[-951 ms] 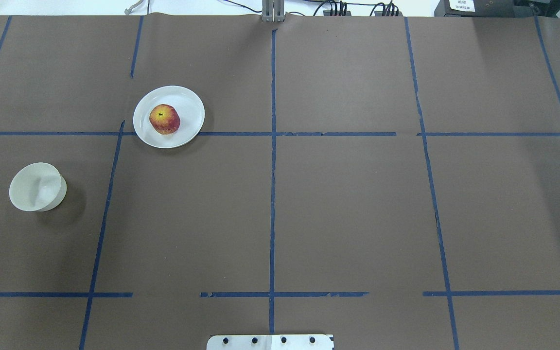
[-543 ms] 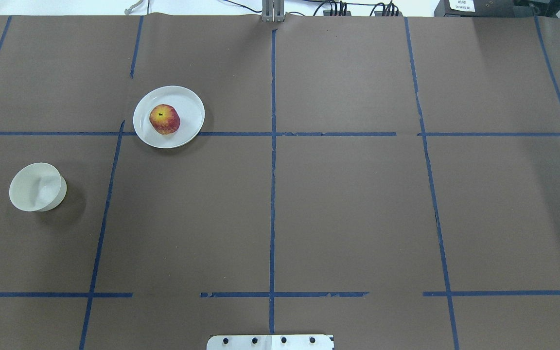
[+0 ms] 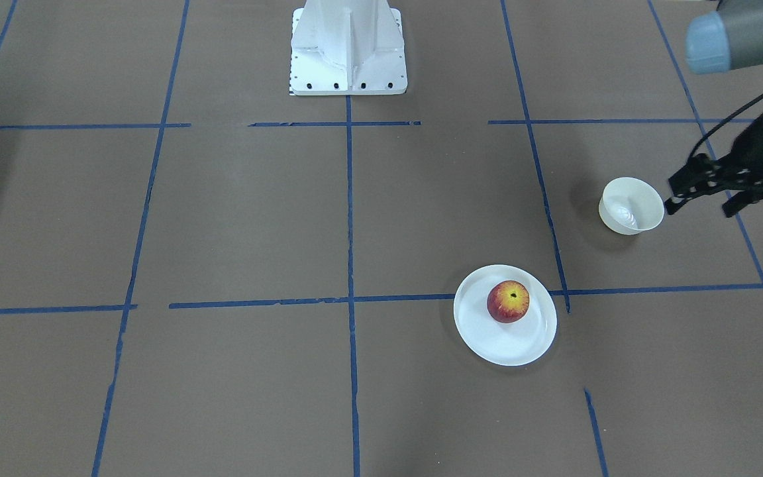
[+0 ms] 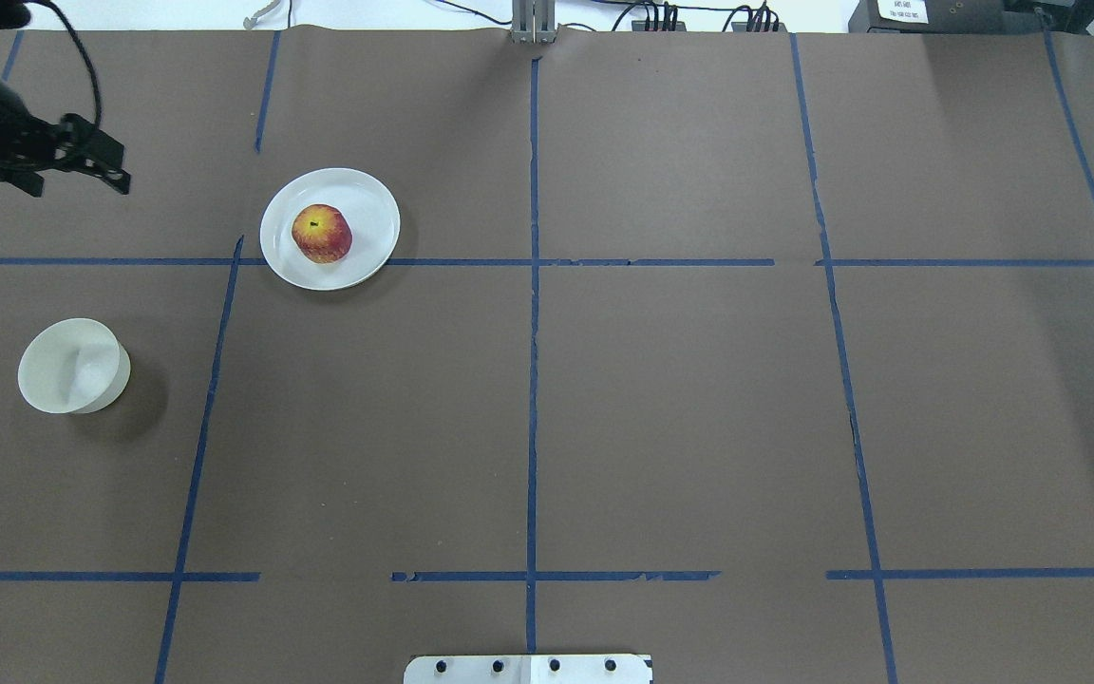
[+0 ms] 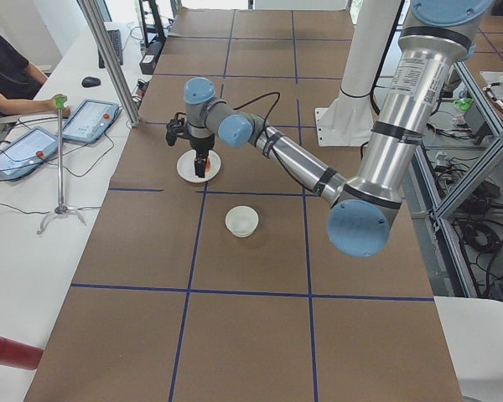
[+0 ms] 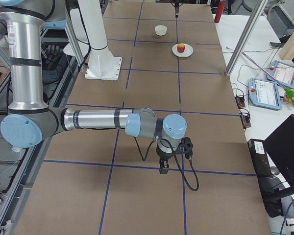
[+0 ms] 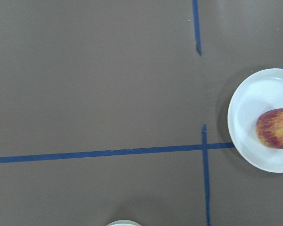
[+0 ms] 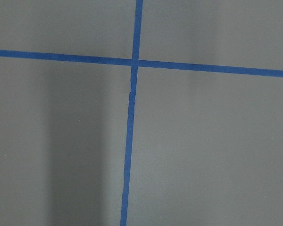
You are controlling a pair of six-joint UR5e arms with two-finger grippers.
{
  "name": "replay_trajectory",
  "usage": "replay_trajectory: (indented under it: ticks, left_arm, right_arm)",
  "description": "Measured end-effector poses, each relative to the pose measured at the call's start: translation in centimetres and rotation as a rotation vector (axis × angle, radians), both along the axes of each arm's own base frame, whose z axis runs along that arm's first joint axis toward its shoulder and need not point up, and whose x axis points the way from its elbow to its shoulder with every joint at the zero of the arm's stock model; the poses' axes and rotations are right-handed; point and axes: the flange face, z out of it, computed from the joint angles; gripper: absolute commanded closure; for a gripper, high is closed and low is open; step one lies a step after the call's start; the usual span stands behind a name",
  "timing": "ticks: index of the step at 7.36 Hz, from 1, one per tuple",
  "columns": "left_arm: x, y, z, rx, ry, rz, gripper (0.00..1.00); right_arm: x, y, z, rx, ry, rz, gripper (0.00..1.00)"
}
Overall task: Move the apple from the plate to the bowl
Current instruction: 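Move the left gripper over the red apple on the white plate, then lower the left gripper and close it around the apple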
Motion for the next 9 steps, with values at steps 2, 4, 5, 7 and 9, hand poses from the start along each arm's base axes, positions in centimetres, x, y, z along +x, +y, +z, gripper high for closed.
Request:
replay_trajectory:
  ticks: [2,4,5,7,9]
  left_arm:
    - [8.0,-2.5,-1.8,-0.069,-0.023,-0.008,0.0]
    - [12.2,-5.7,-1.5,-0.095,-0.036,-0.011,0.0]
    - [14.2,-6.9,-1.4,-0.103,-0.03,-0.017,0.0]
    - [17.9,-8.2,-0.7,-0.108,-0.015,-0.011,0.0]
    - [20.2,-8.0,0.2,-0.111,-0.016,-0.011,0.0]
  right_arm:
    - [0.0,0.0,0.0,0.0,0.0,0.0,0.0]
    - [0.0,0.0,0.0,0.0,0.0,0.0,0.0]
    - [0.0,0.0,0.0,0.0,0.0,0.0,0.0]
    - [0.0,0.0,0.0,0.0,0.0,0.0,0.0]
    - [0.0,0.0,0.0,0.0,0.0,0.0,0.0]
